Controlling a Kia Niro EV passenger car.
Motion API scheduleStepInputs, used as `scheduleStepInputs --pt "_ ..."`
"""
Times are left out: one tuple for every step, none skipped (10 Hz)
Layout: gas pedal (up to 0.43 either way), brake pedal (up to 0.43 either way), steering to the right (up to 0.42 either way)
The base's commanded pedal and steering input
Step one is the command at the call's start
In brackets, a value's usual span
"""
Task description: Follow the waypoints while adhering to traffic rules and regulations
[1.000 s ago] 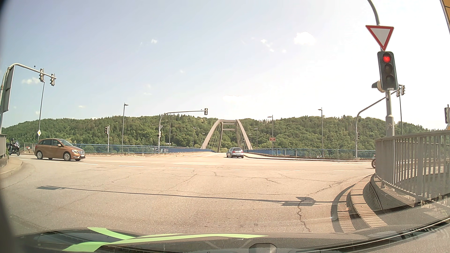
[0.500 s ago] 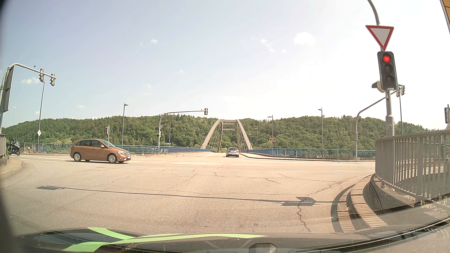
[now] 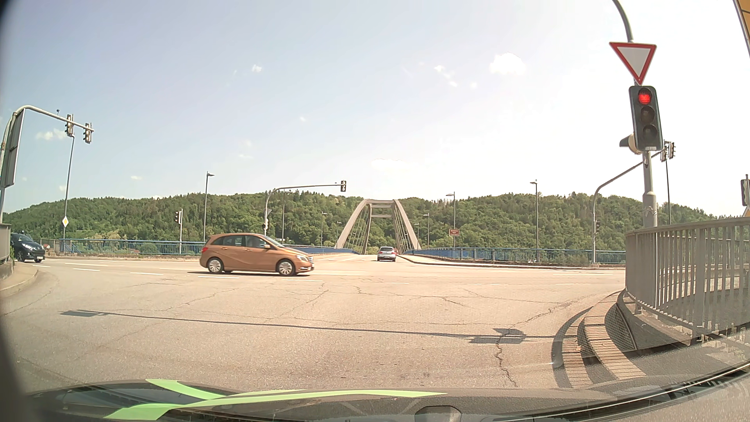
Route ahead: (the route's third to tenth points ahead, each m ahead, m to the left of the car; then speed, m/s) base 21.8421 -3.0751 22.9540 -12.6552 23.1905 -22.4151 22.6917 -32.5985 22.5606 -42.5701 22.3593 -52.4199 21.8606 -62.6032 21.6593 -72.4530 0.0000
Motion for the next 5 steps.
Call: scheduleStepInputs --pt "0.000 0.354 0.037" --pt "0.000 0.354 0.037" --pt "0.000 0.354 0.038" --pt "0.000 0.354 0.037" --pt "0.000 0.354 0.037"
